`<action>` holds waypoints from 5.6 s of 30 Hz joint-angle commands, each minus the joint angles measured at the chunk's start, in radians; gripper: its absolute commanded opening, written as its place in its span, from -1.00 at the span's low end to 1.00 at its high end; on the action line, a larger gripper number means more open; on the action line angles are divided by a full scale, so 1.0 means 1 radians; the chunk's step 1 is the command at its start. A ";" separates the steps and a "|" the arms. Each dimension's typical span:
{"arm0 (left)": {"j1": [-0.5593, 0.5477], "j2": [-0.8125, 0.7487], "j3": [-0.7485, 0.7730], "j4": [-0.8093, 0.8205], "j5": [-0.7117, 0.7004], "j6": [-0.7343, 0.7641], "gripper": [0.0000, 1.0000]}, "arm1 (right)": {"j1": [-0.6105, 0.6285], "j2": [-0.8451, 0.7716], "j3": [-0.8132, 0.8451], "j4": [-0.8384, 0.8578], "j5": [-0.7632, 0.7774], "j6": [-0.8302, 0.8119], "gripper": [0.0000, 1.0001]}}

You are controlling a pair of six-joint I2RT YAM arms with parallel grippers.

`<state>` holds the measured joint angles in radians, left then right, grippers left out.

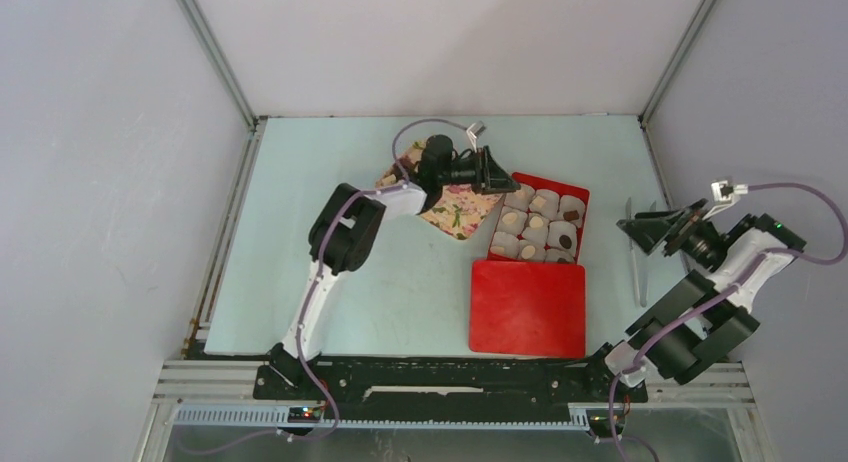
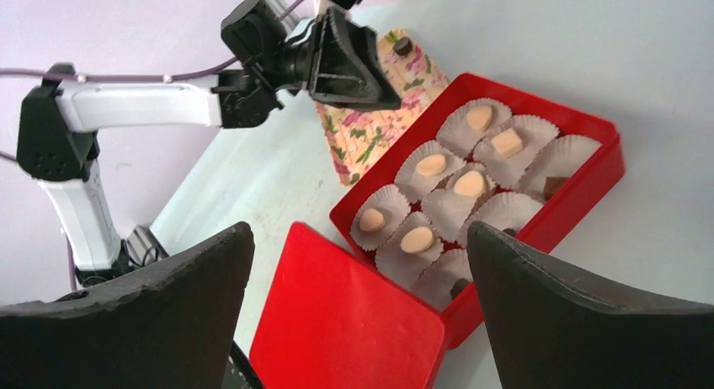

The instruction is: Pack the chocolate

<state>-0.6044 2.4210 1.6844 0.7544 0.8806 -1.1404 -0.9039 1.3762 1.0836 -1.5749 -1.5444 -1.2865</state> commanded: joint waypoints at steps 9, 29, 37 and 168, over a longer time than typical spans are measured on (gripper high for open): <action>0.099 -0.667 -0.265 -0.822 -0.380 0.927 0.37 | -0.043 0.072 0.252 0.656 0.408 0.910 0.99; -0.040 -0.786 -0.779 -0.822 -0.234 1.007 0.29 | -0.024 -0.401 -0.194 0.959 0.530 0.830 0.91; -0.061 -0.644 -0.762 -0.634 0.001 0.898 0.21 | -0.026 -0.471 -0.222 0.914 0.505 0.804 0.91; -0.074 -0.604 -0.553 -0.819 -0.396 1.015 0.49 | 0.735 0.604 0.556 0.758 0.819 0.632 0.33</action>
<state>-0.6529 1.7569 1.0809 -0.0738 0.5438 -0.1387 -0.1783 1.9549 1.5948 -0.7395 -0.7319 -0.5873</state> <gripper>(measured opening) 0.746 0.668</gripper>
